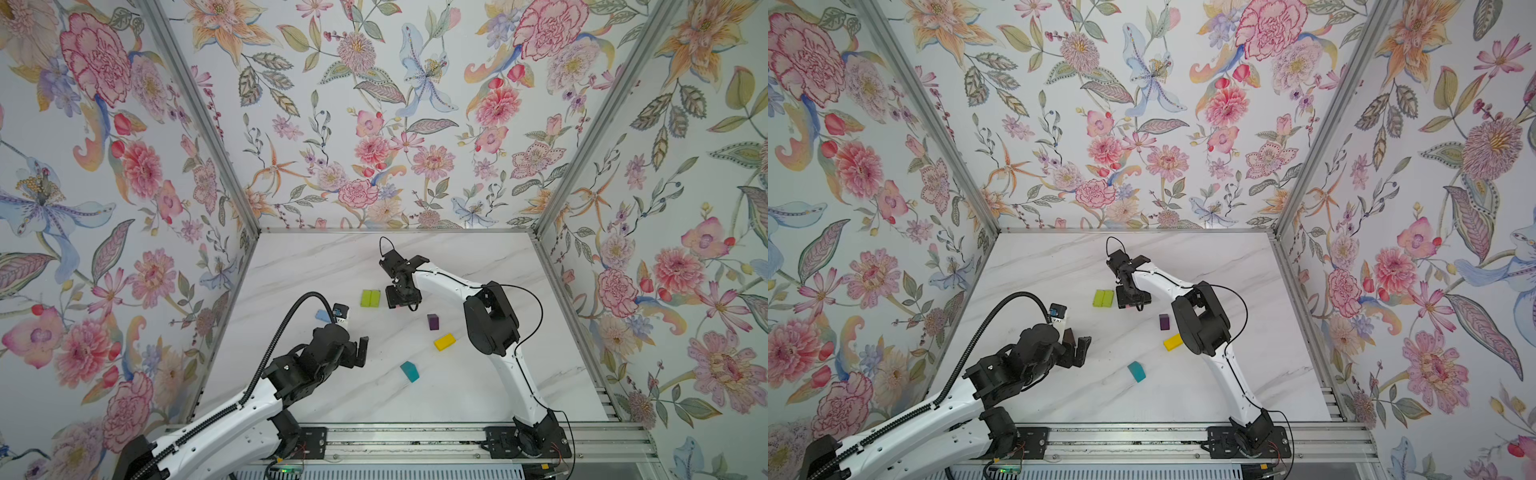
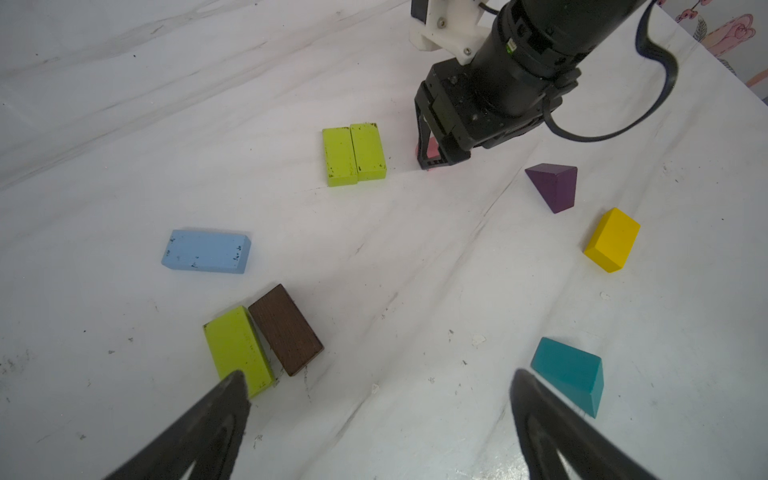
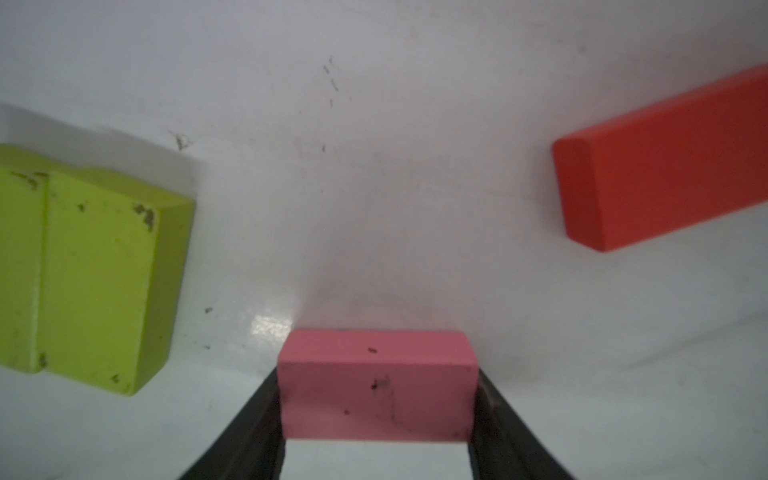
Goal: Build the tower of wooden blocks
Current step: 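Close the right gripper on the pink block and lift it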
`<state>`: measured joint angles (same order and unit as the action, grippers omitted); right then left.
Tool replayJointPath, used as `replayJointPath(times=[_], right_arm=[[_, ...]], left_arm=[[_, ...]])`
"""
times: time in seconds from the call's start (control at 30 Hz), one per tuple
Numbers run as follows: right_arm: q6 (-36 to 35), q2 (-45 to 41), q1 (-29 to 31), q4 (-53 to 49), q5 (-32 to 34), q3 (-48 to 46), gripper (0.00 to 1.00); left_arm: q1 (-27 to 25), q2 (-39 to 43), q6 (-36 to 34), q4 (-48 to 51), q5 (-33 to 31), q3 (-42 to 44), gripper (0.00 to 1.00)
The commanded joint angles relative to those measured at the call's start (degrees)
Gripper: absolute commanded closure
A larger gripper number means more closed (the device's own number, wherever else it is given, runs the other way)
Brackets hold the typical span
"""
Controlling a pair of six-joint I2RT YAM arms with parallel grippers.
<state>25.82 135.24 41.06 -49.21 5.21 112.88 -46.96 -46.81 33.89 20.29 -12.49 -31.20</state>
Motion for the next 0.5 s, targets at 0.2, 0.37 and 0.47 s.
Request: replayJointPath(times=[0.2, 0.37, 0.47], right_arm=[[3.6, -2.0, 1.6, -0.7, 2.2, 2.0, 0.44], [6.6, -1.4, 2.4, -2.1, 2.7, 7.2, 0.46], [8.0, 0.5, 3.0, -4.1, 3.3, 12.0, 0.47]], left_arm=[[-0.6, 2.3, 2.5, -0.9, -4.2, 3.2, 0.01], [-0.6, 3.2, 3.9, -1.4, -6.2, 4.9, 0.01], [-0.7, 4.1, 4.2, -2.0, -6.5, 5.6, 0.01]])
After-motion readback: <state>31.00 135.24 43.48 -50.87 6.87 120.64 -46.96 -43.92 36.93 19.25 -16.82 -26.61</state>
